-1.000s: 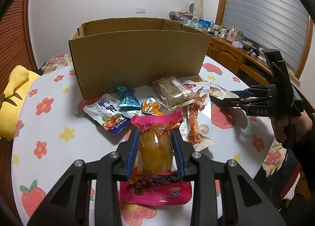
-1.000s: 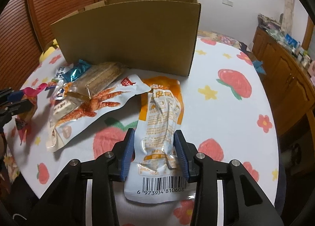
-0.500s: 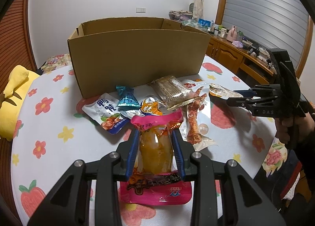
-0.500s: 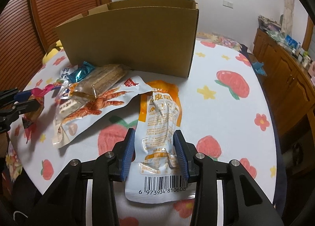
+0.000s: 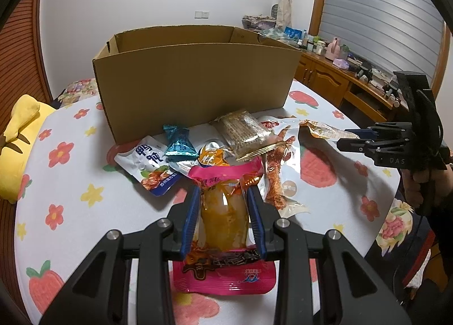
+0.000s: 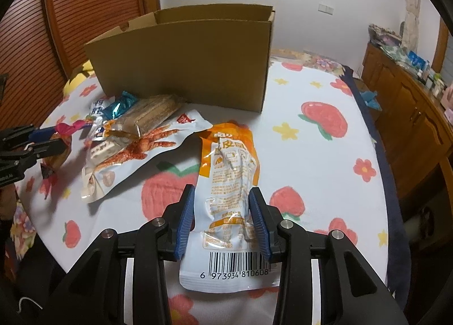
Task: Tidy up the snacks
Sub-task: 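Carry both held snacks over the box and open the right gripper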
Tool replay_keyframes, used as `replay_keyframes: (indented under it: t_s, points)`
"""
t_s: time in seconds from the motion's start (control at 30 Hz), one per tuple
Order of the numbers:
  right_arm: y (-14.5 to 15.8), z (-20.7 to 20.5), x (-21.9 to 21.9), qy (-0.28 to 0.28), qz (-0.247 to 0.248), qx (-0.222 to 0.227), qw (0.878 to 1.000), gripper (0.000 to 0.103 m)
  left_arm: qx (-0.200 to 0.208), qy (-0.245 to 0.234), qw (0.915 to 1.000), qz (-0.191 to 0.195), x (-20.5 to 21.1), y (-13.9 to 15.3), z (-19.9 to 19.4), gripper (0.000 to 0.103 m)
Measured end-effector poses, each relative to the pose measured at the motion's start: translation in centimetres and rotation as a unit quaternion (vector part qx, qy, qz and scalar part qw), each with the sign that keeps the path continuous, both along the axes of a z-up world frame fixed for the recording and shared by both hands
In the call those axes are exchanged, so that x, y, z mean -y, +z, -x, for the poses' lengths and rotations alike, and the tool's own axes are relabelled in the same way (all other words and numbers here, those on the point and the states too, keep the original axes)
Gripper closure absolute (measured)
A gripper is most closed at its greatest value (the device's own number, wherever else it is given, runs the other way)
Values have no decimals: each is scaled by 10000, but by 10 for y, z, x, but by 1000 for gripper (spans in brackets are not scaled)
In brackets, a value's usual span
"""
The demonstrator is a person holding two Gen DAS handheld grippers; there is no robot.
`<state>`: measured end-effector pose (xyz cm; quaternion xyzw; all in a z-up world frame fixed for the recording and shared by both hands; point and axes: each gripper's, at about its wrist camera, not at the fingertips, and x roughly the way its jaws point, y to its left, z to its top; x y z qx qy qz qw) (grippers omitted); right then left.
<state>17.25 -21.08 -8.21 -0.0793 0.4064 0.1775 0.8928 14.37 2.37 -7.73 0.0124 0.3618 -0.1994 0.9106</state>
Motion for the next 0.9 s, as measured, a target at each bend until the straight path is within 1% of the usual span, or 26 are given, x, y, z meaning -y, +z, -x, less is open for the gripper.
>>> replay_keyframes:
  t_s: [0.17, 0.4, 0.67, 0.77, 0.9]
  points:
    - [4, 4, 2, 0, 28, 53, 10000, 64, 2, 5, 10000, 11, 0, 1, 0, 71]
    - [17, 14, 1, 65, 89, 218, 9997, 65, 94, -12, 9999, 43, 2, 13, -1, 71]
    - [21, 17, -2, 121, 169, 245, 9995, 65, 150, -19, 9999, 70, 3, 22, -1, 71]
    - [31, 22, -2, 139, 190, 366, 9991, 65, 225, -22, 9997, 86, 3, 31, -3, 71]
    - [53, 29, -2, 187, 223, 598, 9978, 65, 365, -35, 9993, 118, 2, 47, -8, 71]
